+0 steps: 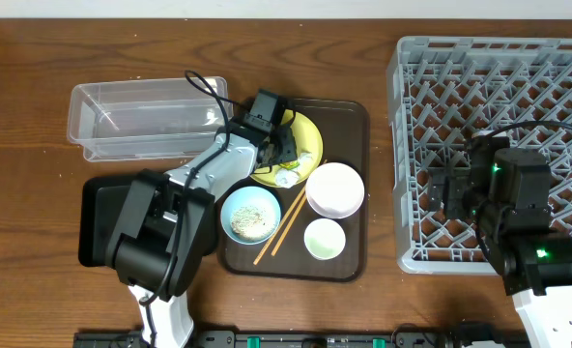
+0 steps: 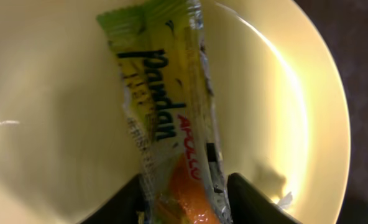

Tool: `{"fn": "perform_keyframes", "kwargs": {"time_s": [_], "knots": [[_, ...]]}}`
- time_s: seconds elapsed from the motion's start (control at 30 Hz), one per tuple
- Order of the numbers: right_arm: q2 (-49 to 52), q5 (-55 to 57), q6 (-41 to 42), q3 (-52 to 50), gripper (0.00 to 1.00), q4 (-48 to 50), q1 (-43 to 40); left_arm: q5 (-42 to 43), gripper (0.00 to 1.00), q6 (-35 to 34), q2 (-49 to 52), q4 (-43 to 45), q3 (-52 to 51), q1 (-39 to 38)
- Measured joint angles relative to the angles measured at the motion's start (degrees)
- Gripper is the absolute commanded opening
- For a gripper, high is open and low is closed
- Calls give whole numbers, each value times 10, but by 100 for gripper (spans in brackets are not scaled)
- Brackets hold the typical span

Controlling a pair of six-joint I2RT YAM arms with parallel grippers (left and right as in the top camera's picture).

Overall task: Sort waste into correct bins and load items into the dishwasher rack
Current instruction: 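Reach the left gripper to the yellow plate and grasp the snack wrapper, then carry the wrapper with the left gripper and drop it into the clear bin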

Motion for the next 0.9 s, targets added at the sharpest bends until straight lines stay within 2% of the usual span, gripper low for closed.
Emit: {"fn": "perform_keyframes", "kwargs": {"time_s": [0.17,0.3,0.47,0.63,0.77,0.9], "knots": [[0,0,0,0,99,0,0,0,13,-1,1,-6,0,0],[0,-2,0,0,99,0,0,-1,6,5,1,-6,0,0],[0,-2,0,0,99,0,0,-33,6,28,-24,-18,0,0],[0,-2,0,0,99,0,0,-61,6,59,-121,-18,0,9],[0,-2,0,0,99,0,0,-79,6,66,-194,-16,0,50],[0,-2,0,0,99,0,0,-91,6,50,-212,-17,0,108]]}}
